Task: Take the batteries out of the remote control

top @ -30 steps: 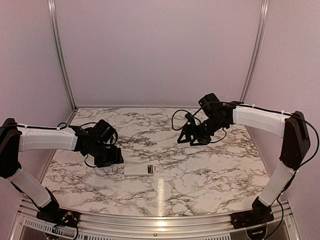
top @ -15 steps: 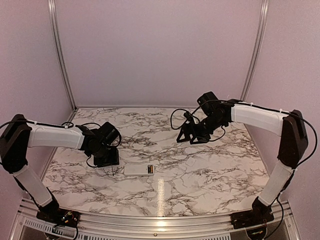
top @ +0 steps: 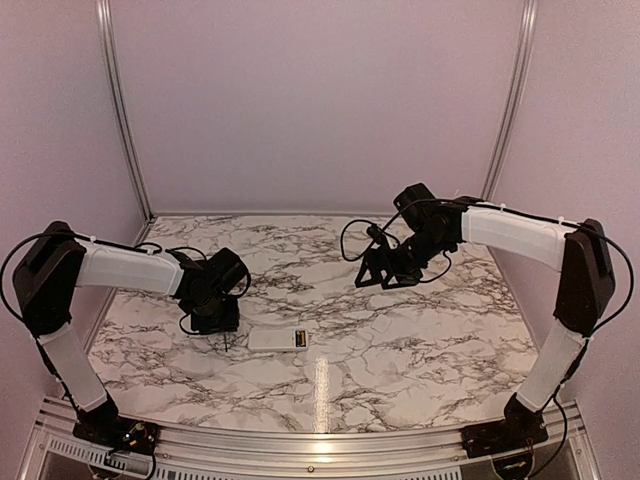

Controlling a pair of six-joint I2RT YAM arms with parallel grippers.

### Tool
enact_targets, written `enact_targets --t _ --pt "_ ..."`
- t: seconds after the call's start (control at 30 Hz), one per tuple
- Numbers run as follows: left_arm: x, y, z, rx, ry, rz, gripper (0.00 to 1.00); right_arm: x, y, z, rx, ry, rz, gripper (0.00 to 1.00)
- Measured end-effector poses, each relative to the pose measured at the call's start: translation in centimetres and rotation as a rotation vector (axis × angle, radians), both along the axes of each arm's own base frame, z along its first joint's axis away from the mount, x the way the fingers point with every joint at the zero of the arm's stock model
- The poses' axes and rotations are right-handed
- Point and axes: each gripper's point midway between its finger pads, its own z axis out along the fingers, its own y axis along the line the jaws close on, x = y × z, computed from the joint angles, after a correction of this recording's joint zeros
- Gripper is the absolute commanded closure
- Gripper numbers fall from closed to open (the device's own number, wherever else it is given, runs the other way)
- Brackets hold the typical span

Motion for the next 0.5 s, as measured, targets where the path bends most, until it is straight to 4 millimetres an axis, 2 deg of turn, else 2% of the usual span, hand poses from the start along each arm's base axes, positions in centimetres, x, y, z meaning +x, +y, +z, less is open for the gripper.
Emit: enact_targets --t 0.33,0.5 --pt "-0.05 0.24 -0.34 0.011 0.003 0.011 0.78 -0.15 -0.48 -0.12 -0.019 -0.004 0.022 0.15" --pt "-0.06 0.37 -0.49 0.023 -0.008 0.009 0.90 -0.26 -0.86 -0.33 -0.034 -0.001 0.028 0.15"
